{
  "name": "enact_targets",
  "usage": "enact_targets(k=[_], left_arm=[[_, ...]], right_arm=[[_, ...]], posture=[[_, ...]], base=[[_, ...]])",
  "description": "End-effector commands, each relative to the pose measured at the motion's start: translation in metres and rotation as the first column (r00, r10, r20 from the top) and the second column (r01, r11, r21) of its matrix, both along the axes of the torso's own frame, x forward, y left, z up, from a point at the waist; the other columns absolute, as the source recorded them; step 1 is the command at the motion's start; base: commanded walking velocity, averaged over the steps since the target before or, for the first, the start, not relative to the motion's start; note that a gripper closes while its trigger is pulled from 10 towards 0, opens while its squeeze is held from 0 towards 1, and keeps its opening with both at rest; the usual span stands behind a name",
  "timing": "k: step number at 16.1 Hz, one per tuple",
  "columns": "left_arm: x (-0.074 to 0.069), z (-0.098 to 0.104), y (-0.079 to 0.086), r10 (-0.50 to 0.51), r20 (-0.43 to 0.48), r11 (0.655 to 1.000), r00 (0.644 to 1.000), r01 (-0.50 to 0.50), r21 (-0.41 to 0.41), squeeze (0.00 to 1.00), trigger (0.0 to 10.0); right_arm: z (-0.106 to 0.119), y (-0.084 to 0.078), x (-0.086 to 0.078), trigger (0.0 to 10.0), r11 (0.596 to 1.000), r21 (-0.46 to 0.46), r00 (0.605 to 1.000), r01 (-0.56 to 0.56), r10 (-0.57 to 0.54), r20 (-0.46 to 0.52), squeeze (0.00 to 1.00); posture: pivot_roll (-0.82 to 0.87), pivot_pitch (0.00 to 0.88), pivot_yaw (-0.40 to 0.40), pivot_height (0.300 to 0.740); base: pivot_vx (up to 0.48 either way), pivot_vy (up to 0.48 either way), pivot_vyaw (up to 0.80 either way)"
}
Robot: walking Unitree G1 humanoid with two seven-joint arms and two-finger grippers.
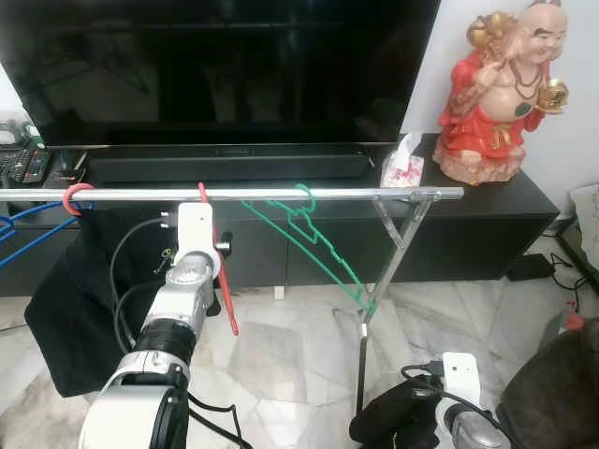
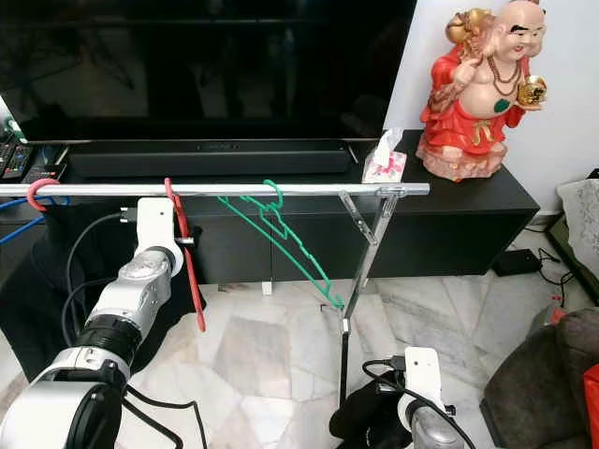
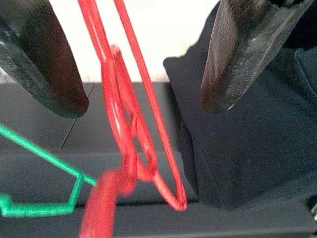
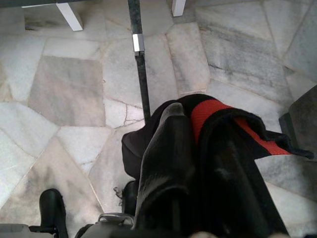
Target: Hang hanger
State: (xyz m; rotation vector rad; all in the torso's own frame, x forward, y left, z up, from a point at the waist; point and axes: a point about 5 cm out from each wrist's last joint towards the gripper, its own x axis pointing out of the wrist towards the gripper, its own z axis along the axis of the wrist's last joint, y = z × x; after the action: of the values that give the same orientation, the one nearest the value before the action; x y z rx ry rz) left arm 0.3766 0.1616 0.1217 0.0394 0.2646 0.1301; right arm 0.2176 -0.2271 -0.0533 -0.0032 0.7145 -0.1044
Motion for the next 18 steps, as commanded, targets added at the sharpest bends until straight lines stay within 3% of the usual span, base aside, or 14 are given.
enact_targets(k=[1, 2, 3, 4, 5, 6, 7, 8, 9, 14, 16, 17, 18], left_arm=[[0.004, 0.006, 0.0, 0.008, 0.021, 1.0, 1.0, -0.008, -0.013, 0.0, 10.0], [0.004, 0.004, 0.003, 0.015, 0.019, 1.0, 1.0, -0.015, -0.01, 0.0, 7.1], [0.003, 0.003, 0.005, 0.023, 0.013, 1.0, 1.0, -0.023, -0.006, 0.0, 2.7], [0.003, 0.002, 0.006, 0.027, 0.009, 1.0, 1.0, -0.027, -0.005, 0.0, 1.3], [0.003, -0.001, 0.007, 0.028, -0.006, 1.0, 1.0, -0.028, -0.01, 0.0, 0.6], [0.002, -0.003, 0.007, 0.025, -0.02, 1.0, 0.999, -0.026, -0.017, 0.0, 1.3], [0.002, -0.004, 0.006, 0.019, -0.031, 0.999, 0.999, -0.02, -0.034, 0.0, 3.0], [0.002, -0.006, 0.005, 0.009, -0.038, 0.999, 0.999, -0.011, -0.042, 0.0, 8.0], [0.001, -0.009, 0.005, -0.001, -0.054, 0.999, 0.999, -0.001, -0.032, 0.0, 10.0], [-0.001, -0.015, 0.005, -0.001, -0.065, 0.999, 0.998, -0.001, -0.032, 0.0, 10.0], [0.001, -0.011, 0.005, -0.006, -0.036, 1.0, 0.999, 0.005, -0.026, 0.0, 1.4], [0.001, -0.01, 0.004, -0.011, -0.032, 1.0, 0.999, 0.01, -0.022, 0.0, 0.0], [0.001, -0.01, 0.005, -0.009, -0.031, 1.0, 0.999, 0.009, -0.027, 0.0, 0.0]], right_arm=[[0.002, -0.003, 0.001, 10.0, 1.0, -0.012, 1.0, -0.003, 0.003, 0.005, 0.0], [0.002, -0.003, 0.001, 10.0, 1.0, -0.012, 1.0, -0.006, 0.006, 0.004, 0.0], [0.002, -0.003, 0.002, 10.0, 1.0, -0.012, 1.0, -0.007, 0.007, 0.004, 0.0], [0.002, -0.003, 0.002, 10.0, 1.0, -0.011, 1.0, -0.008, 0.008, 0.003, 0.0], [0.002, -0.003, 0.001, 10.0, 1.0, -0.011, 1.0, -0.008, 0.008, 0.003, 0.0], [0.002, -0.003, 0.001, 10.0, 1.0, -0.011, 1.0, -0.009, 0.009, 0.003, 0.0], [0.002, -0.003, 0.001, 10.0, 1.0, -0.01, 1.0, -0.01, 0.01, 0.002, 0.0], [0.002, -0.003, 0.001, 10.0, 1.0, -0.009, 1.0, -0.011, 0.011, 0.002, 0.0], [0.001, -0.003, 0.001, 10.0, 1.0, -0.009, 1.0, -0.011, 0.011, 0.001, 0.0], [0.001, -0.003, -0.001, 10.0, 1.0, -0.007, 1.0, -0.009, 0.009, 0.0, 0.0], [0.0, -0.003, -0.001, 10.0, 1.0, -0.008, 1.0, -0.007, 0.007, -0.001, 0.0], [0.001, -0.003, -0.001, 10.0, 1.0, -0.009, 1.0, -0.007, 0.007, -0.001, 0.0], [0.001, -0.003, -0.001, 10.0, 1.0, -0.008, 1.0, -0.009, 0.009, -0.001, 0.0]], posture=[[-0.09, 0.03, -0.047, 0.74], [-0.09, 0.032, -0.048, 0.74], [-0.09, 0.032, -0.048, 0.74], [-0.09, 0.032, -0.048, 0.74], [-0.09, 0.035, -0.049, 0.74], [-0.09, 0.035, -0.049, 0.74], [-0.09, 0.035, -0.049, 0.74], [-0.09, 0.035, -0.048, 0.74], [-0.09, 0.034, -0.048, 0.74], [-0.1, 0.035, -0.043, 0.74], [-0.1, 0.037, -0.044, 0.74], [-0.1, 0.038, -0.044, 0.74], [-0.1, 0.038, -0.044, 0.74]], base=[[0.0, 0.0, 0.0], [0.0, 0.0, 0.0], [0.0, 0.0, 0.0], [0.0, 0.0, 0.0], [0.0, 0.0, 0.0], [0.0, 0.0, 0.0], [0.0, 0.0, 0.0], [0.0, 0.0, 0.0], [0.0, 0.0, 0.0], [0.0, 0.0, 0.0], [0.0, 0.0, 0.0], [0.0, 0.0, 0.0], [0.0, 0.0, 0.0]])
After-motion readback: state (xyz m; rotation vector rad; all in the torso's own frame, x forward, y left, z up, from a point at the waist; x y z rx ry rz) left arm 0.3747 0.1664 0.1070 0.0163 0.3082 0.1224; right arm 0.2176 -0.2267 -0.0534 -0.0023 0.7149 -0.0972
